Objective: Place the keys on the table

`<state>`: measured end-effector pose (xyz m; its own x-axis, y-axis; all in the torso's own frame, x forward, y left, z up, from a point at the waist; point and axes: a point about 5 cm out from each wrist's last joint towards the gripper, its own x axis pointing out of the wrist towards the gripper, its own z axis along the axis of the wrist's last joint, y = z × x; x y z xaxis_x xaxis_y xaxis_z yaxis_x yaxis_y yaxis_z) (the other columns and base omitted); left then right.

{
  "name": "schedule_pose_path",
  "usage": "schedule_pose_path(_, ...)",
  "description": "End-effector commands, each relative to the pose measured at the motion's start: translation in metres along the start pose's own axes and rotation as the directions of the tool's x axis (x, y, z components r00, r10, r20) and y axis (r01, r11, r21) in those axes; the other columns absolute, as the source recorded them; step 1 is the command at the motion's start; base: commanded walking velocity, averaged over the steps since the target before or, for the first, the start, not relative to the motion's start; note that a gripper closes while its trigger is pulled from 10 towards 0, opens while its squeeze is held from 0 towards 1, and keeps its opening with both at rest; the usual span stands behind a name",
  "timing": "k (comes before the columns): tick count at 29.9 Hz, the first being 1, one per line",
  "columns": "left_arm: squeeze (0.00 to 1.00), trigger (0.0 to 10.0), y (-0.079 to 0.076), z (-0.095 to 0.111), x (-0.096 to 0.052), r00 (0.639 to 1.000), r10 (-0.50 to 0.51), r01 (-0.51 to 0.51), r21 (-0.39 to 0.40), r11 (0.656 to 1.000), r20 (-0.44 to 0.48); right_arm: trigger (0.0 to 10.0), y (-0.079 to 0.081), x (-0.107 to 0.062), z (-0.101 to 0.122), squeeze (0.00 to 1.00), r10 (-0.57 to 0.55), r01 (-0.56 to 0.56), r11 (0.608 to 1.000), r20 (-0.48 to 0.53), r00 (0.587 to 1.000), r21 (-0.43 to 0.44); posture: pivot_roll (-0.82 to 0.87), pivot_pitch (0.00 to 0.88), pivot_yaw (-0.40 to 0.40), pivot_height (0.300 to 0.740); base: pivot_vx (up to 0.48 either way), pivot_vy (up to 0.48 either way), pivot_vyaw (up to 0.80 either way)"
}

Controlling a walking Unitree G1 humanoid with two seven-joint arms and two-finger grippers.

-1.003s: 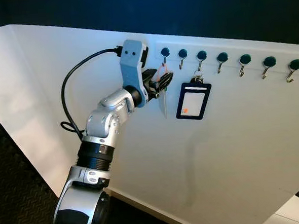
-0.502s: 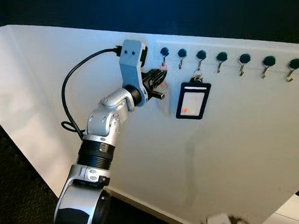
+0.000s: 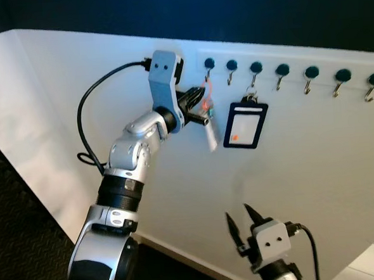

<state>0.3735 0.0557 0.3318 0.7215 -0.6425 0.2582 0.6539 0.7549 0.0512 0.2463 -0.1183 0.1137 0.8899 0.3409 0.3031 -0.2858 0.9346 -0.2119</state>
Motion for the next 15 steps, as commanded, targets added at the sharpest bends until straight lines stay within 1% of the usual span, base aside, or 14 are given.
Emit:
schedule_pose_path(1,0.0,3.5,0.0,0.005,0.001,1.0,-0.007,0.006,0.029,1.0,0.005,10.0,0.003,0.001,0.004,0.0,0.011,-0.011,1.0,-0.001,1.0,0.025,0.08,0.15,0.073,0.74,0.0,0.0,0.0)
schedule_pose_path(3,0.0,3.5,0.001,0.005,0.001,1.0,-0.005,0.005,0.029,1.0,0.006,10.0,0.002,0.006,0.012,0.0,0.012,-0.012,1.0,0.026,1.0,0.021,0.08,0.149,0.073,0.74,0.0,0.0,0.0)
schedule_pose_path(4,0.0,3.5,0.001,0.005,0.001,1.0,-0.005,0.005,0.029,1.0,0.006,10.0,0.002,0.006,0.012,0.0,0.012,-0.012,1.0,0.026,1.0,0.021,0.08,0.149,0.073,0.74,0.0,0.0,0.0)
schedule_pose_path(5,0.0,3.5,0.001,0.005,0.001,1.0,-0.004,0.003,0.031,1.0,0.006,10.0,0.002,0.012,0.019,0.0,0.015,-0.016,1.0,0.048,0.999,0.012,0.08,0.146,0.072,0.74,0.0,0.0,0.0)
schedule_pose_path(6,0.0,3.5,0.001,0.005,0.001,1.0,-0.004,0.003,0.031,1.0,0.006,10.0,0.002,0.012,0.019,0.0,0.015,-0.016,1.0,0.048,0.999,0.012,0.08,0.146,0.072,0.74,0.0,0.0,0.0)
schedule_pose_path(9,0.0,3.5,0.002,0.006,0.0,1.0,-0.002,0.001,0.041,0.999,0.004,10.0,0.002,0.019,0.031,0.0,0.049,-0.048,0.999,0.076,0.996,-0.018,0.08,0.144,0.072,0.74,0.0,0.0,0.0)
schedule_pose_path(11,0.0,3.5,0.002,0.006,0.0,1.0,-0.002,0.001,0.041,0.999,0.004,10.0,0.002,0.019,0.031,0.0,0.049,-0.048,0.999,0.076,0.996,-0.018,0.08,0.144,0.072,0.74,0.0,0.0,0.0)
schedule_pose_path(12,0.0,3.5,0.002,0.006,0.0,1.0,-0.001,0.001,0.046,0.999,0.003,10.0,0.003,0.02,0.034,0.0,0.061,-0.059,0.998,0.082,0.995,-0.025,0.08,0.144,0.072,0.74,0.0,0.0,0.0)
schedule_pose_path(13,0.0,3.8,0.003,0.006,0.0,1.0,0.0,0.002,0.079,0.997,-0.017,10.0,0.003,0.024,0.038,0.0,0.062,-0.06,0.998,0.088,0.994,-0.023,0.08,0.142,0.072,0.74,0.0,0.0,0.0)
schedule_pose_path(14,0.0,3.8,0.003,0.006,0.0,1.0,0.0,0.002,0.079,0.997,-0.017,10.0,0.003,0.024,0.038,0.0,0.062,-0.06,0.998,0.088,0.994,-0.023,0.08,0.142,0.072,0.74,0.0,0.0,0.0)
schedule_pose_path(15,0.0,4.0,0.003,0.007,0.001,0.999,0.003,0.0,0.107,0.994,-0.032,10.0,0.002,0.026,0.04,0.0,0.061,-0.06,0.998,0.09,0.994,-0.02,0.08,0.142,0.072,0.74,0.0,0.0,0.0)
